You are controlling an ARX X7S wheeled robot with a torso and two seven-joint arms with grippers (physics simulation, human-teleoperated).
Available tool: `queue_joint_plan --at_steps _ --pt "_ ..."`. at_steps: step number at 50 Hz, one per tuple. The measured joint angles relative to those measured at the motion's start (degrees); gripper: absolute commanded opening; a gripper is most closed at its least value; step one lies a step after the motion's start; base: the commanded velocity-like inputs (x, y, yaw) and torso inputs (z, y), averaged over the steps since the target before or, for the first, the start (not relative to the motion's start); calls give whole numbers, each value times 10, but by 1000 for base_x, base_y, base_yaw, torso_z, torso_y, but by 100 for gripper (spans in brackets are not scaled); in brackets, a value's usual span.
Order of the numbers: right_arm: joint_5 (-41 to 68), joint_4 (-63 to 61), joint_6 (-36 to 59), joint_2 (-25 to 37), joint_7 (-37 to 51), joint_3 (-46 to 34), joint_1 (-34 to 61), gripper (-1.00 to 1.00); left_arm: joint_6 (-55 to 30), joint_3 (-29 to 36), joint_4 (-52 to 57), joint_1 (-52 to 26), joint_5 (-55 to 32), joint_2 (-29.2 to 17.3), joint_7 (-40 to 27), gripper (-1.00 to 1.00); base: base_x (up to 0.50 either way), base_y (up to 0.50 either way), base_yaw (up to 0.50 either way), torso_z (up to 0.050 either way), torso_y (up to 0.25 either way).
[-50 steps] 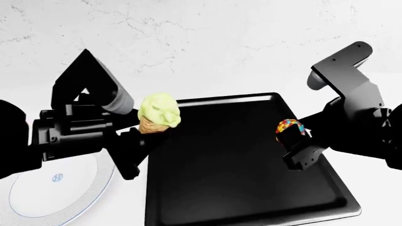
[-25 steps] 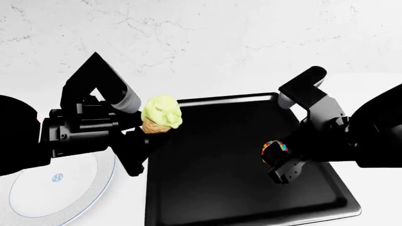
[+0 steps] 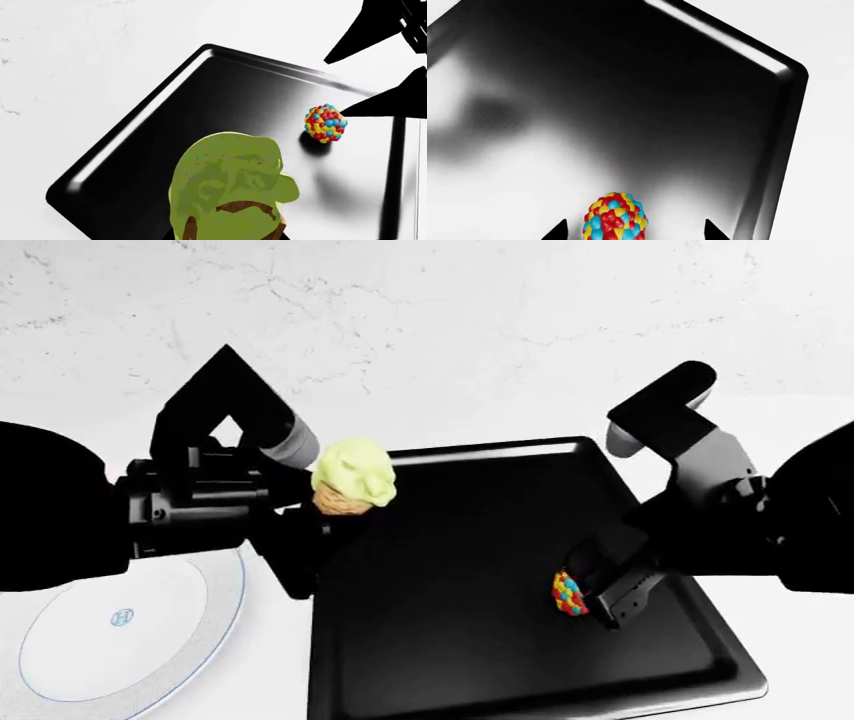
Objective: Move the dessert items from the plate to the tray.
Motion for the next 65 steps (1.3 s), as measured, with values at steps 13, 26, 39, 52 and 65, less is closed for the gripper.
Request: queue_joint_plan --at_steps 13,26,39,52,65 --pt "69 -29 -3 46 49 10 69 100 -34 40 -98 -46 25 94 -5 -100 0 0 0 0 0" --pt "89 -51 -1 89 60 22 97 100 -48 80 -246 -81 54 215 -3 -100 0 0 0 0 0" --pt "87 -65 -2 111 61 26 102 100 -36 110 -339 -77 80 293 -1 -100 0 0 0 0 1" --pt "78 -72 -5 122 56 28 99 100 -16 134 -379 -61 105 328 13 -100 0 0 0 0 0" --pt "69 -75 -8 128 50 28 95 100 -5 153 -403 -52 125 346 28 -100 0 0 0 0 0"
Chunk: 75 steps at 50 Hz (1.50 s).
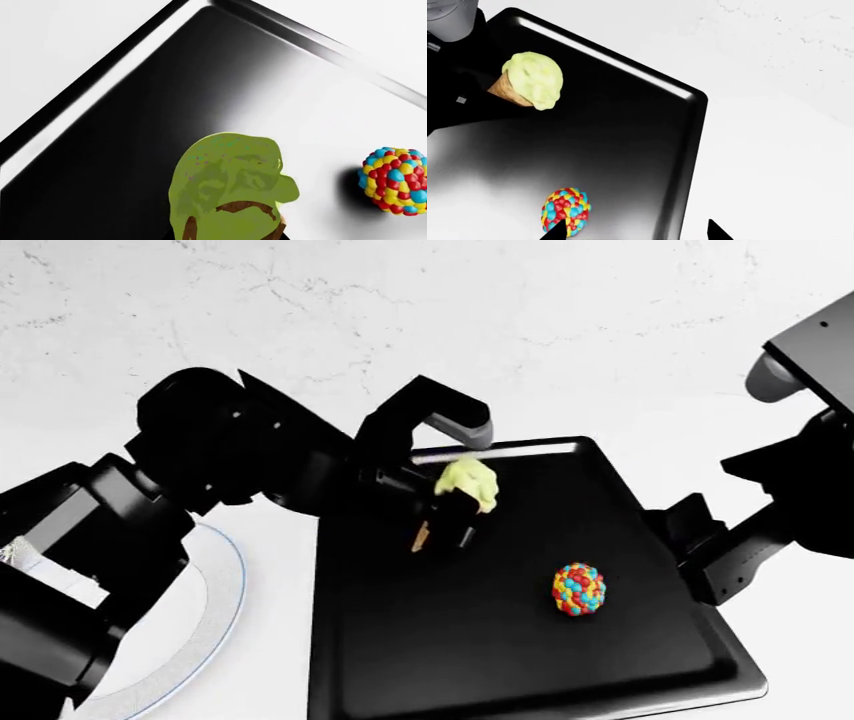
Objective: Move the dessert items from the plate to the tray.
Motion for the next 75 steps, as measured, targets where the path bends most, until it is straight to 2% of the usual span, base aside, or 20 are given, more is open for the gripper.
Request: queue_joint_plan --at_steps 13,14,30,43,50,61,75 --pt "-7 0 -2 4 -5 -1 -1 100 6 14 -15 5 11 10 15 -100 0 0 0 0 1" --pt "-7 0 -2 4 -5 -2 -1 100 6 15 -16 5 11 10 16 100 0 0 0 0 0" --pt "-9 -2 -4 7 -8 -5 1 100 4 8 -11 3 -1 5 7 100 0 0 0 0 0" --pt "-5 -8 -18 15 -5 -5 0 100 -11 -53 91 -3 -79 -52 -74 100 0 0 0 0 0" --pt "-1 -31 -45 36 -7 6 -10 100 -8 -100 174 7 -144 -108 -130 100 0 0 0 0 0" --pt "-2 -110 -122 92 -38 39 -45 100 24 -184 329 47 -256 -225 -207 100 0 0 0 0 0" --pt "-13 -202 -225 161 -77 71 -85 100 95 -283 489 139 -324 -371 -231 100 0 0 0 0 0"
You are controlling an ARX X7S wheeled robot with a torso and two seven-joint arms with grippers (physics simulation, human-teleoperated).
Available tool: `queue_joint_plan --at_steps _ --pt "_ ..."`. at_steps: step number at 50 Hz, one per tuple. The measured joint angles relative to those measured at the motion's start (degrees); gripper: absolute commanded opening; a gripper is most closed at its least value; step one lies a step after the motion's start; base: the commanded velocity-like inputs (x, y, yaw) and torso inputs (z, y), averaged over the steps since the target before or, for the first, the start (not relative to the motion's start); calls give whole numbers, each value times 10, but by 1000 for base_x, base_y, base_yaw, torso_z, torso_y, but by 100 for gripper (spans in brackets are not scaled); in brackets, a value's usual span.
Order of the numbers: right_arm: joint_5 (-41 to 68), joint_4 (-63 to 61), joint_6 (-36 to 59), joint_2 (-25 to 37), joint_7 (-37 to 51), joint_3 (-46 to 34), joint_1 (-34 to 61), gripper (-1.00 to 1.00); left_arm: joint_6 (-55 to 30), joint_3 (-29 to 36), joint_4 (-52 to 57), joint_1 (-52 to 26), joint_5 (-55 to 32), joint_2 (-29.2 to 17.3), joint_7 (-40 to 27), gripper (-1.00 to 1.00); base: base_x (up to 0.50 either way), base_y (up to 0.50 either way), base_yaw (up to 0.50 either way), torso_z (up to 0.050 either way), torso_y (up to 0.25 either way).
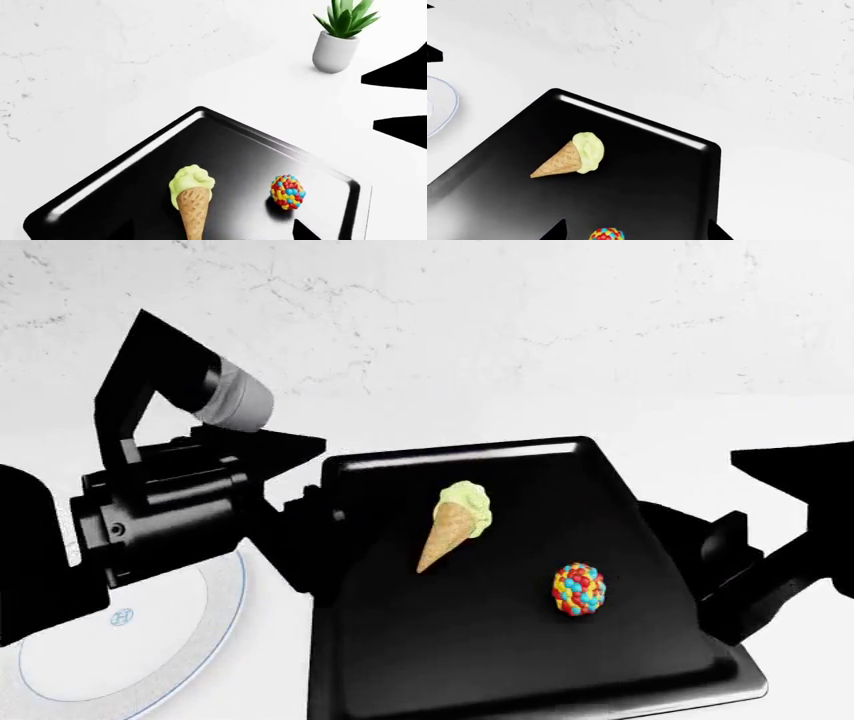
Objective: Move the dessert items from the plate to the tray.
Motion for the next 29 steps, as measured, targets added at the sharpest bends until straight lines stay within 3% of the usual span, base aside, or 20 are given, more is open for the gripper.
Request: queue_joint_plan --at_steps 19,29 --pt "1 -86 -95 82 -36 35 -10 100 107 -108 118 131 -21 -135 31 100 0 0 0 0 0" --pt "22 -112 -135 100 -22 48 -6 100 221 -189 172 276 -1 -222 73 100 0 0 0 0 0"
